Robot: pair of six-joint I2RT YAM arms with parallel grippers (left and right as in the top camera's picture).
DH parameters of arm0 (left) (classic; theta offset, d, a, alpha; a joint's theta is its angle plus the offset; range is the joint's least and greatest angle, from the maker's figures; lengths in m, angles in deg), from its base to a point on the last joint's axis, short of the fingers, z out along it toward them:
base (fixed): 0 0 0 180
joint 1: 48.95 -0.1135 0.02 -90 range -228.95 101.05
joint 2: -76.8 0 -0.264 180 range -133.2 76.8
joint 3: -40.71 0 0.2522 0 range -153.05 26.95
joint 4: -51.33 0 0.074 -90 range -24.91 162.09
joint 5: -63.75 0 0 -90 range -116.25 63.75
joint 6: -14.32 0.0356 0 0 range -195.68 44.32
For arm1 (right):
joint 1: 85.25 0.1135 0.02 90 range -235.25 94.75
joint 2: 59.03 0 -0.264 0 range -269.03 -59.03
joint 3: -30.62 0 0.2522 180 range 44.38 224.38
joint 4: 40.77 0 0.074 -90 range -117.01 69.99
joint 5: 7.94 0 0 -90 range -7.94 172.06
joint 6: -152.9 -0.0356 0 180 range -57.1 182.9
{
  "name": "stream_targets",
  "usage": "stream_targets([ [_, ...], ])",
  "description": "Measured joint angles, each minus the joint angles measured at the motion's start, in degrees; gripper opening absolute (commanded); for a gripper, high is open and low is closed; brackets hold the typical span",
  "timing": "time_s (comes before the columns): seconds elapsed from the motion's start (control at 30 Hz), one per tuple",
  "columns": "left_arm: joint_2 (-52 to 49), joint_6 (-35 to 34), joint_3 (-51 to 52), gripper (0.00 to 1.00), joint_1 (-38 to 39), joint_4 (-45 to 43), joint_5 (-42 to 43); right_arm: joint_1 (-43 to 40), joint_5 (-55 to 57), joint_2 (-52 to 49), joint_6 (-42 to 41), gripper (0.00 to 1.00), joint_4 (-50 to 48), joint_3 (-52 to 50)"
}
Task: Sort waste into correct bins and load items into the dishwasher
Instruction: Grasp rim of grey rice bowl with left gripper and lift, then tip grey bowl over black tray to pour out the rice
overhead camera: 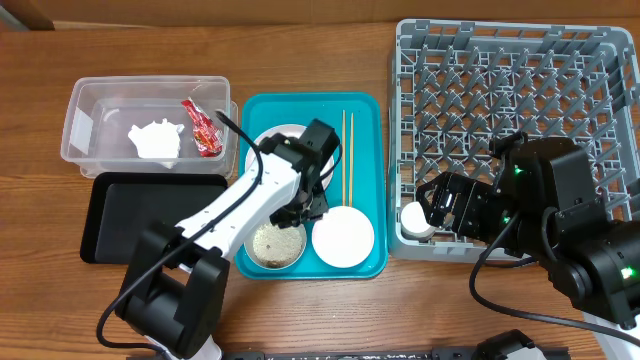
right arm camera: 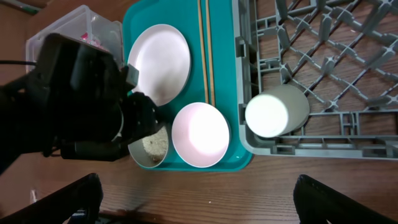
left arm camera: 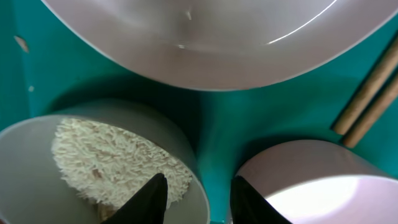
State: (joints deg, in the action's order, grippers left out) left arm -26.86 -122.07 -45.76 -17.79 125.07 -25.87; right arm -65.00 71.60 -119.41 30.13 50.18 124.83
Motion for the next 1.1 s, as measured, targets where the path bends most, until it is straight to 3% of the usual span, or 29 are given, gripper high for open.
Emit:
stream_targets([
  [0.03, 0.0, -0.3, 1.0, 0.39, 0.0, -0.5, 0.3, 0.0, 0.0, 0.0, 0.0, 1.0, 0.0, 0.0],
  [0.1, 0.0, -0.7, 3.0, 0.33, 0.0, -1.7, 0.7, 0.0, 0.0, 0.0, 0.0, 1.0, 0.0, 0.0],
  [0.23, 0.0, -1.8, 6.2, 0.04, 0.0, -4.2, 1.0, 0.0, 0.0, 0.0, 0.0, 1.0, 0.0, 0.0],
  [0.53, 0.2, -0.9, 5.8, 0.04, 0.0, 1.7, 1.1, 0.0, 0.0, 0.0, 0.0, 1.0, 0.4, 0.0],
  [0.8, 11.3, 9.8, -0.6, 0.05, -3.9, 7.3, 7.4, 0.0, 0.0, 0.0, 0.0, 1.0, 0.4, 0.0],
  [0.97, 22.7, 20.0, -3.3, 0.04, -18.8, 7.8, 17.7, 0.0, 0.1, 0.0, 0.0, 1.0, 0.5, 0.0],
  [1.1, 22.2, 31.1, -3.4, 0.04, -34.0, 11.4, 30.3, 0.0, 0.2, 0.0, 0.0, 1.0, 0.5, 0.0],
])
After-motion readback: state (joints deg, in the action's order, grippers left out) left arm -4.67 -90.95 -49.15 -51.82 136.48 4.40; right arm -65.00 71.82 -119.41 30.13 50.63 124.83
